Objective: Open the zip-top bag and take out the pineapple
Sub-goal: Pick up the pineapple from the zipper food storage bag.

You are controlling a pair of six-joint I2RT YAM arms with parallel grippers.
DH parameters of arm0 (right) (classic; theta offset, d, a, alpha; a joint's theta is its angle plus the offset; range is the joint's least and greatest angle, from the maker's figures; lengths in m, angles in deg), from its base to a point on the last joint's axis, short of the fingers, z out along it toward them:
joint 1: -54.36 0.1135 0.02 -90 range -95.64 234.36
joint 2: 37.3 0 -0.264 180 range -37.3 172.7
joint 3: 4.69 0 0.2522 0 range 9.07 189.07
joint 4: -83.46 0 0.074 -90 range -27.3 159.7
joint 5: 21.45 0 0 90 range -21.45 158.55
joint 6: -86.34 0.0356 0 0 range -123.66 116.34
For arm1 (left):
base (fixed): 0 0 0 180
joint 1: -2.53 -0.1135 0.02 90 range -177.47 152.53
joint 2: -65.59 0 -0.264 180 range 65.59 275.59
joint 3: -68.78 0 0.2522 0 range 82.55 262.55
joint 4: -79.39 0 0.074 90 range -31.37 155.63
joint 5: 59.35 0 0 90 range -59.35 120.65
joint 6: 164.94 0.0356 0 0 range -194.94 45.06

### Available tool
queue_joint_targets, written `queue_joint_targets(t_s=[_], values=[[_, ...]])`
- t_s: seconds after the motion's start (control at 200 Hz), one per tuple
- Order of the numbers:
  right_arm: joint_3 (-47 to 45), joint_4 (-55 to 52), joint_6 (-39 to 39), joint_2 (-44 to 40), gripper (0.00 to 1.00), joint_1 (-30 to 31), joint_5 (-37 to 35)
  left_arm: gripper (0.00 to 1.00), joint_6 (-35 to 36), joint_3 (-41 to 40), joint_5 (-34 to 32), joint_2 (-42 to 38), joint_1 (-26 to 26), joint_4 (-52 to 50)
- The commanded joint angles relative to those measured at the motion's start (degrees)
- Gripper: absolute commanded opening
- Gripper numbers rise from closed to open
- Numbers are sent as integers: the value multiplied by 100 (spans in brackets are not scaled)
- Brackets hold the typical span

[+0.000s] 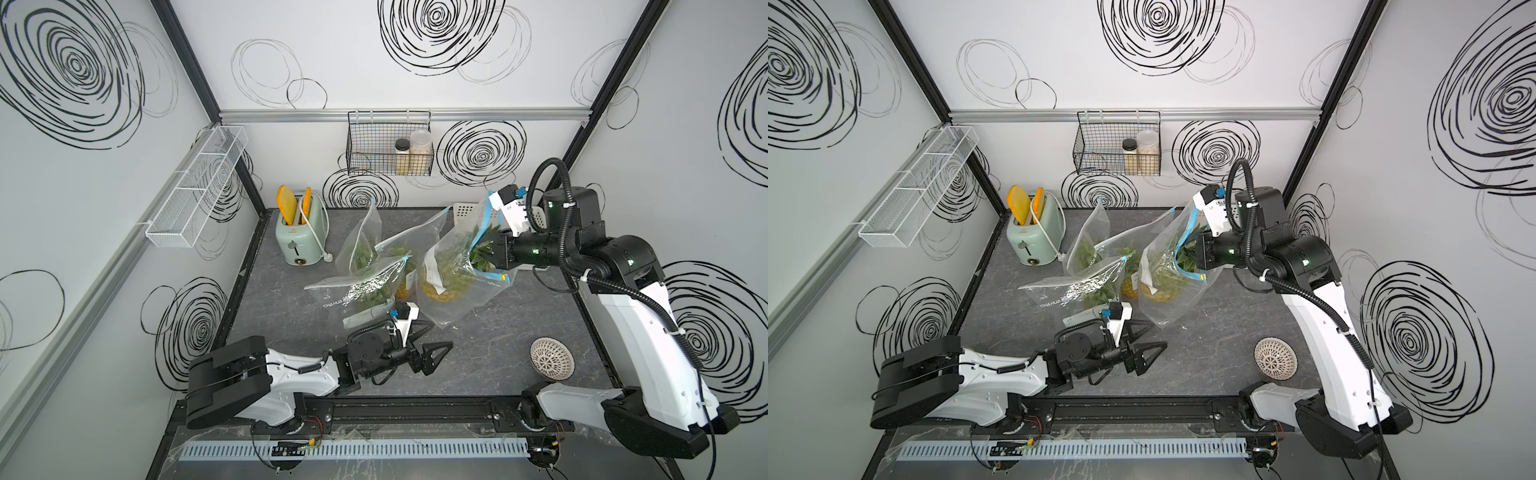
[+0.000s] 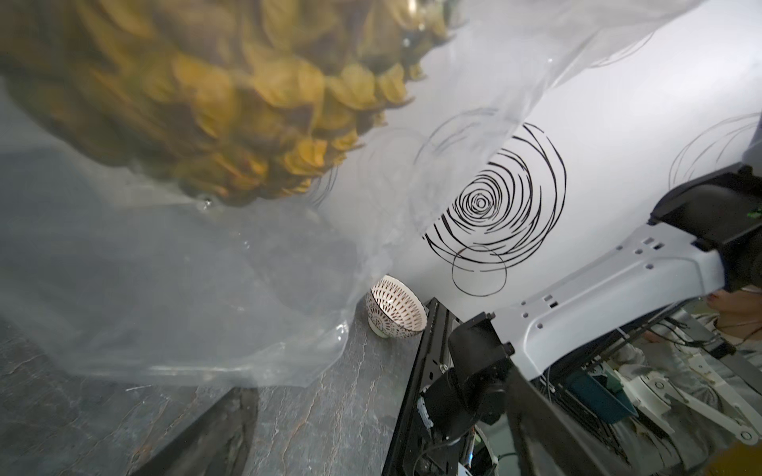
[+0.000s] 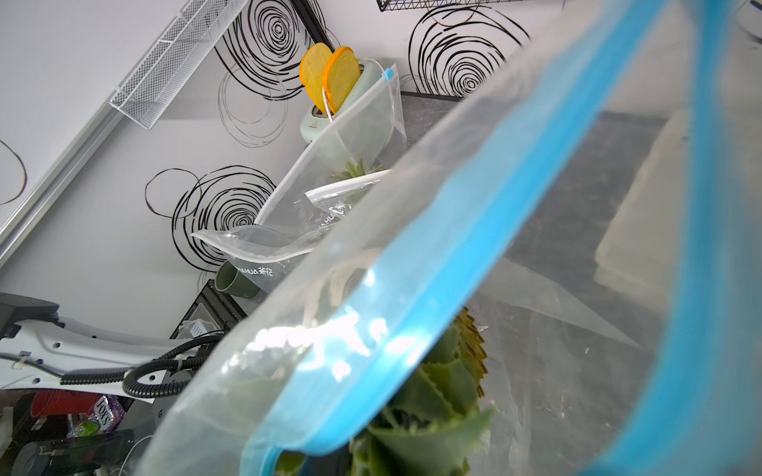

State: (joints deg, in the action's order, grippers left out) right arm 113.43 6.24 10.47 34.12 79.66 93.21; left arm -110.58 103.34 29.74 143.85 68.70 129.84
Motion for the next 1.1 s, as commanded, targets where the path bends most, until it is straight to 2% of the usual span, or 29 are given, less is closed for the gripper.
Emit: queue_joint_targets(t_s=[0.0, 0.29, 0.745, 1.096], values=[[304, 525, 101, -161, 0, 8, 402, 96, -167, 232, -439, 157, -101, 939], [465, 532, 158, -190, 0, 54, 478, 96, -317, 340, -888, 435, -294, 905], [670, 537, 192, -119, 0, 67, 470, 97, -304, 552, -1081, 909, -438, 672], [705, 493, 171, -119, 0, 72, 460, 96, 162, 615, -1312, 954, -516, 1001]])
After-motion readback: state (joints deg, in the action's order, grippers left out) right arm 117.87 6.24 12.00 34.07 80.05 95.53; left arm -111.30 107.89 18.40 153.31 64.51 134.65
